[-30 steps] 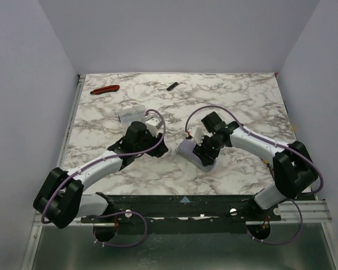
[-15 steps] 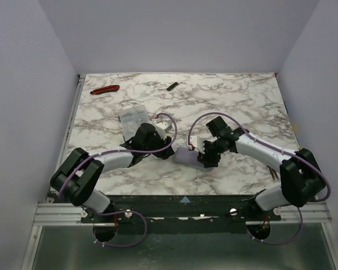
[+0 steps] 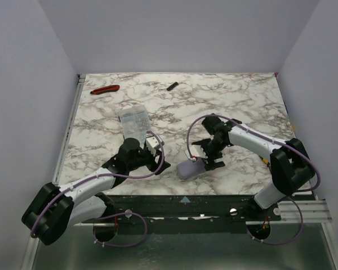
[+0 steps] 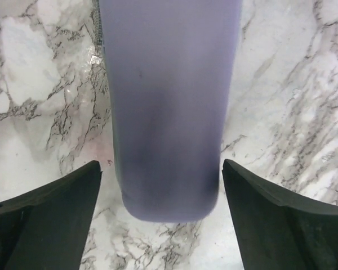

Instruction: Open the umbrella

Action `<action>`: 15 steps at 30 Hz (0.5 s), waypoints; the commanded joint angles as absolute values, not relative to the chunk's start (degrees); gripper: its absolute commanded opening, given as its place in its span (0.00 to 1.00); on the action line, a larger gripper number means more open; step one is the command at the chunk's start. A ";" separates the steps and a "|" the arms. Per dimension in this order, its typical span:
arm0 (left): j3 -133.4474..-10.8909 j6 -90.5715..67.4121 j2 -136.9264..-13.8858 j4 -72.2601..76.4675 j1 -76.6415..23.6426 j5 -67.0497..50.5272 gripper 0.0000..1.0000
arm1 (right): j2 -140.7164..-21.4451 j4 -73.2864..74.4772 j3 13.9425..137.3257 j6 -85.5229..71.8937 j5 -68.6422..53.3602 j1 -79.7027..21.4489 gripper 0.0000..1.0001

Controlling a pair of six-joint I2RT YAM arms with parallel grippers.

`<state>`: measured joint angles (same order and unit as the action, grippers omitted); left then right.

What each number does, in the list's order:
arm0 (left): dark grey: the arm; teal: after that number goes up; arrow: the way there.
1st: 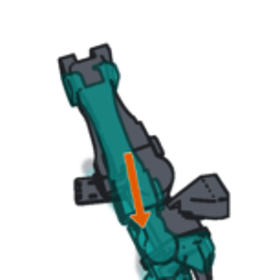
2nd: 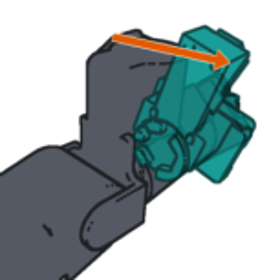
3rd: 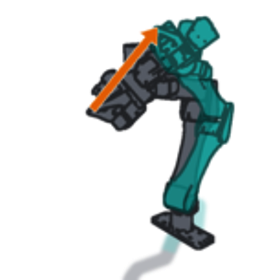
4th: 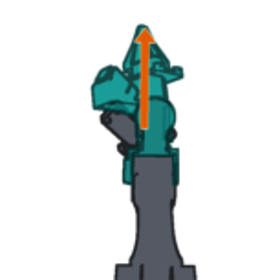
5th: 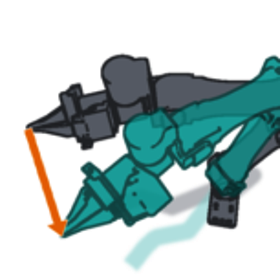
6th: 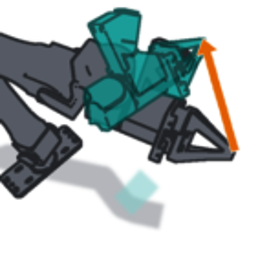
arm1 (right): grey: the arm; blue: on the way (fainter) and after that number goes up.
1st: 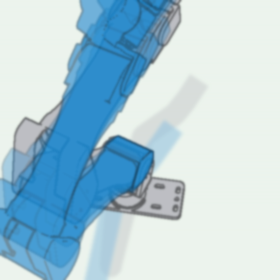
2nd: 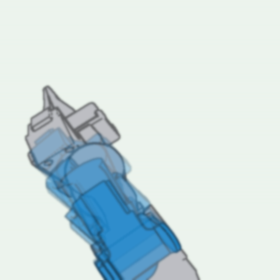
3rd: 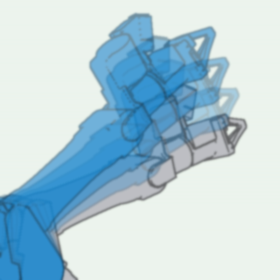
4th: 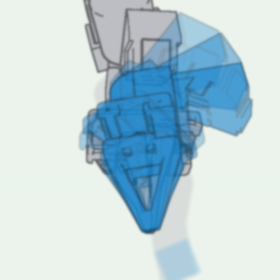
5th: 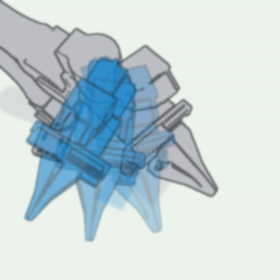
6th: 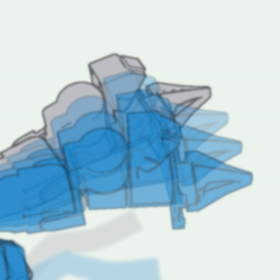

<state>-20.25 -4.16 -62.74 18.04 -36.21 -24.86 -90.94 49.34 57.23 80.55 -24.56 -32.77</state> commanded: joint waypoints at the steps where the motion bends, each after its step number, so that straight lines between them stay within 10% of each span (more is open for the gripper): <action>1: -17.93 -2.88 -58.37 21.06 -36.67 -23.64 0.74 | -91.19 57.82 64.45 82.22 -25.62 -32.41 0.92; 15: -16.09 2.15 -59.63 23.20 -44.24 -20.48 0.69 | -83.26 43.10 53.57 65.78 -28.02 -34.10 1.00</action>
<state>-16.19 -1.23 -58.02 21.04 -43.59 -21.34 -82.94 49.41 57.06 69.41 -27.07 -33.47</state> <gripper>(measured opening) 0.734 0.998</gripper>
